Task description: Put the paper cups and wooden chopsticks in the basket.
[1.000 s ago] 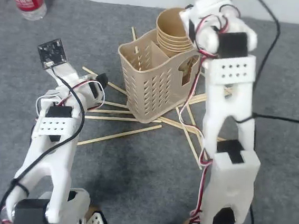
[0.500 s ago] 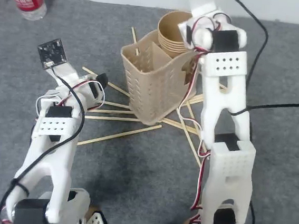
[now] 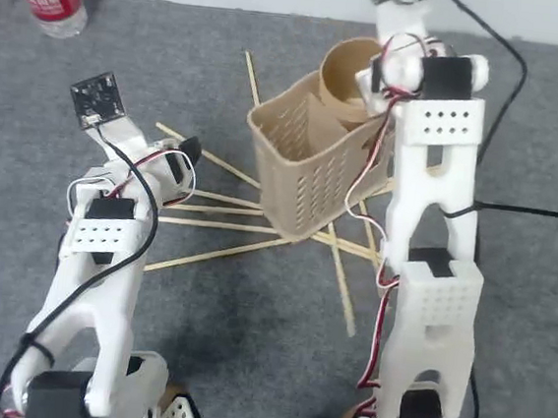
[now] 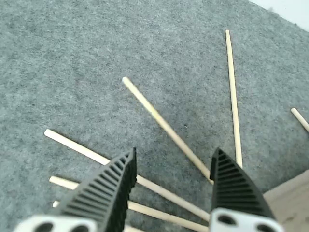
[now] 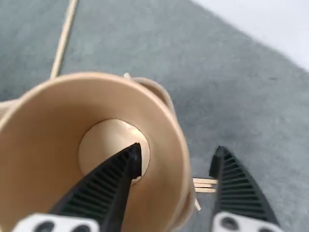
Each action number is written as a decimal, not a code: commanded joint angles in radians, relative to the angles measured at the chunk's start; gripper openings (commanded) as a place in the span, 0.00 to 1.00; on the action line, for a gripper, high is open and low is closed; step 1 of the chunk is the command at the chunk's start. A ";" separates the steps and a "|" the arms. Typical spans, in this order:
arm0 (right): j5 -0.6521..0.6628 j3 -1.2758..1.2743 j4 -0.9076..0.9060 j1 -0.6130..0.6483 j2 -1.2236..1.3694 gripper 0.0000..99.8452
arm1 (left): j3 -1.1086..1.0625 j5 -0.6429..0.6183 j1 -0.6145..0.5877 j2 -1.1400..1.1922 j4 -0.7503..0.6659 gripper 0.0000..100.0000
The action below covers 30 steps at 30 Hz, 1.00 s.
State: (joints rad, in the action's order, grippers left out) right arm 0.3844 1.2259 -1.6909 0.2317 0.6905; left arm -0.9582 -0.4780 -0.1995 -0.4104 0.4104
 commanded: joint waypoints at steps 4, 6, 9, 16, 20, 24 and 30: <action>0.123 -0.061 -0.039 0.048 0.096 0.01 | 0.001 0.011 0.009 -0.018 -0.015 0.24; 0.130 -0.064 -0.051 0.045 0.133 0.01 | 0.001 0.011 0.009 -0.018 -0.015 0.24; 0.135 -0.061 -0.081 0.030 0.159 0.01 | 0.001 0.011 0.009 -0.017 -0.015 0.24; 0.130 0.049 -0.096 -0.024 0.018 0.01 | 0.001 0.011 0.009 -0.017 -0.018 0.24; 0.127 0.078 -0.099 -0.045 -0.125 0.01 | 0.001 0.011 0.009 -0.017 -0.018 0.24; 0.115 0.063 -0.099 -0.082 -0.236 0.01 | 0.001 0.011 0.009 -0.017 -0.018 0.24; 0.086 -0.018 -0.099 -0.171 -0.351 0.01 | 0.001 0.011 0.009 -0.017 -0.018 0.24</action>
State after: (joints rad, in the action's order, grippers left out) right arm 0.4887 1.2229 -1.7568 0.1089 0.4557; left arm -0.9643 -0.4780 -0.1995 -0.4104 0.4104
